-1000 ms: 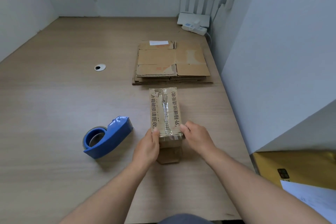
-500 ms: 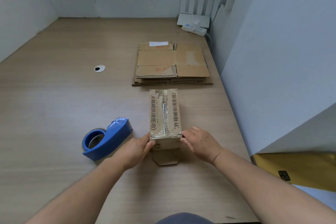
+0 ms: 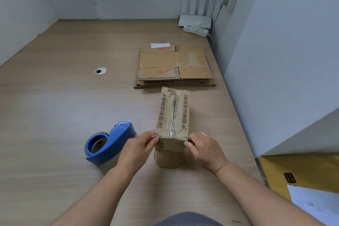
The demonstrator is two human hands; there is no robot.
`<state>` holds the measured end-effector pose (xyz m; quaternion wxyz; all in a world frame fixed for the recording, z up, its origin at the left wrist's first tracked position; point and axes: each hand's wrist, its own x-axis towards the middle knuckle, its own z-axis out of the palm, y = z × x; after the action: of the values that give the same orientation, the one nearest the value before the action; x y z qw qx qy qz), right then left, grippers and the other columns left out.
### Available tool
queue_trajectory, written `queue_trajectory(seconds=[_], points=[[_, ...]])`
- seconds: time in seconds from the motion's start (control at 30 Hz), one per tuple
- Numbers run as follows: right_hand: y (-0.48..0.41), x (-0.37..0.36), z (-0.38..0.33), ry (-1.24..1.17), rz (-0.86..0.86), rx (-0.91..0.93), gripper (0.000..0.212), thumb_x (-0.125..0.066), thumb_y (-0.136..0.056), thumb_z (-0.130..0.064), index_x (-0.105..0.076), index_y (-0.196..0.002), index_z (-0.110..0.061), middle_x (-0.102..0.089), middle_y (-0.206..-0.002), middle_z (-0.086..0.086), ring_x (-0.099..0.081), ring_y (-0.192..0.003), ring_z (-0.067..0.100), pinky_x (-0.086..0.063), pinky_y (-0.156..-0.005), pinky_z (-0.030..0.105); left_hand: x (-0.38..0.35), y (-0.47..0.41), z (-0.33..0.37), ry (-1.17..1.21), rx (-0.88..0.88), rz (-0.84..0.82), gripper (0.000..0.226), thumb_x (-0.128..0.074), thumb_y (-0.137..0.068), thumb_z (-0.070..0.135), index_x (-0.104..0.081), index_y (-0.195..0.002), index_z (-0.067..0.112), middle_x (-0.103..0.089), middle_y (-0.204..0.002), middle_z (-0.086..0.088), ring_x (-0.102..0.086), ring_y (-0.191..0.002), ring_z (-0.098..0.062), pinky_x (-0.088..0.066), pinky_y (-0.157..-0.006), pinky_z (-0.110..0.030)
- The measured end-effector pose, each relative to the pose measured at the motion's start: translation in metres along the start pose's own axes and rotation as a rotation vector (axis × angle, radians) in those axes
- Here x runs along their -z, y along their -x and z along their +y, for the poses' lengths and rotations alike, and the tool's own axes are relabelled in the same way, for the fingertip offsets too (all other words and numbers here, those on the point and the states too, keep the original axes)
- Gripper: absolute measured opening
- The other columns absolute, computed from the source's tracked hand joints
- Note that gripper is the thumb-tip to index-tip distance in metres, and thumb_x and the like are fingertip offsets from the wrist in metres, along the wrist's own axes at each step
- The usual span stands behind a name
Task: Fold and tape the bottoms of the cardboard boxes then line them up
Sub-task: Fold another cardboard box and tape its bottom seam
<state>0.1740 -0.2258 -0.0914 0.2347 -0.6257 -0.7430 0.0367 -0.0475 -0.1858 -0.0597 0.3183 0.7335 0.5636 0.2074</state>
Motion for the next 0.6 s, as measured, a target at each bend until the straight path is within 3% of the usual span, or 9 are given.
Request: queue_trajectory(seconds=[0.13,0.23,0.27,0.33,0.4,0.5,0.6], points=[[-0.004,-0.007,0.007,0.045,-0.070,0.029,0.027,-0.042,-0.085,-0.029,-0.054,-0.066,-0.013,-0.056,-0.059,0.001,-0.056,-0.055,0.023,-0.040,-0.041,0.024,-0.005,0.007,-0.005,0.068,0.028,-0.060,0.036,-0.052,-0.097,0.025,-0.056,-0.132,0.026,-0.067,-0.114,0.012,-0.063,-0.102,-0.005,-0.049,-0.089,-0.019],[-0.013,-0.004,0.008,0.074,-0.154,0.062,0.030,-0.039,-0.085,-0.027,-0.054,-0.064,-0.012,-0.059,-0.058,0.004,-0.057,-0.053,0.026,-0.040,-0.038,0.021,-0.006,0.010,-0.011,0.120,0.082,-0.079,0.035,-0.052,-0.097,0.024,-0.055,-0.131,0.028,-0.065,-0.102,0.018,-0.063,-0.096,0.000,-0.051,-0.089,-0.021],[-0.018,0.000,0.006,0.081,-0.205,0.061,0.032,-0.038,-0.087,-0.028,-0.057,-0.068,-0.010,-0.062,-0.063,0.007,-0.060,-0.058,0.028,-0.043,-0.042,0.023,-0.006,0.009,-0.012,0.131,0.100,-0.071,0.034,-0.054,-0.095,0.023,-0.058,-0.129,0.026,-0.066,-0.098,0.018,-0.063,-0.093,0.001,-0.051,-0.087,-0.022],[-0.028,0.008,0.001,0.160,-0.306,0.043,0.033,-0.037,-0.097,-0.031,-0.062,-0.095,-0.009,-0.067,-0.092,0.013,-0.062,-0.089,0.030,-0.049,-0.065,0.032,-0.006,0.005,-0.013,0.151,0.142,-0.055,0.032,-0.057,-0.093,0.023,-0.062,-0.125,0.022,-0.068,-0.093,0.015,-0.064,-0.090,0.000,-0.053,-0.086,-0.025],[-0.033,0.012,-0.002,0.184,-0.414,-0.049,0.033,-0.035,-0.101,-0.032,-0.056,-0.117,-0.013,-0.062,-0.116,0.013,-0.054,-0.110,0.029,-0.043,-0.082,0.034,-0.006,0.002,-0.013,0.177,0.178,-0.048,0.028,-0.059,-0.093,0.024,-0.066,-0.120,0.022,-0.071,-0.090,0.011,-0.066,-0.088,-0.005,-0.055,-0.087,-0.033],[-0.031,0.014,-0.010,0.165,-0.462,-0.162,0.034,-0.035,-0.101,-0.036,-0.055,-0.119,-0.015,-0.060,-0.121,0.013,-0.054,-0.112,0.030,-0.041,-0.084,0.034,-0.008,0.001,-0.009,0.191,0.212,-0.043,0.027,-0.056,-0.095,0.021,-0.067,-0.119,0.020,-0.072,-0.090,0.009,-0.067,-0.088,-0.008,-0.055,-0.087,-0.036],[-0.024,0.011,-0.020,0.099,-0.473,-0.291,0.037,-0.040,-0.098,-0.042,-0.055,-0.113,-0.012,-0.061,-0.118,0.012,-0.054,-0.111,0.032,-0.042,-0.083,0.036,-0.007,0.003,0.001,0.058,0.155,-0.085,0.036,-0.043,-0.100,0.021,-0.053,-0.134,0.026,-0.070,-0.107,0.002,-0.065,-0.098,-0.013,-0.052,-0.090,-0.033]])
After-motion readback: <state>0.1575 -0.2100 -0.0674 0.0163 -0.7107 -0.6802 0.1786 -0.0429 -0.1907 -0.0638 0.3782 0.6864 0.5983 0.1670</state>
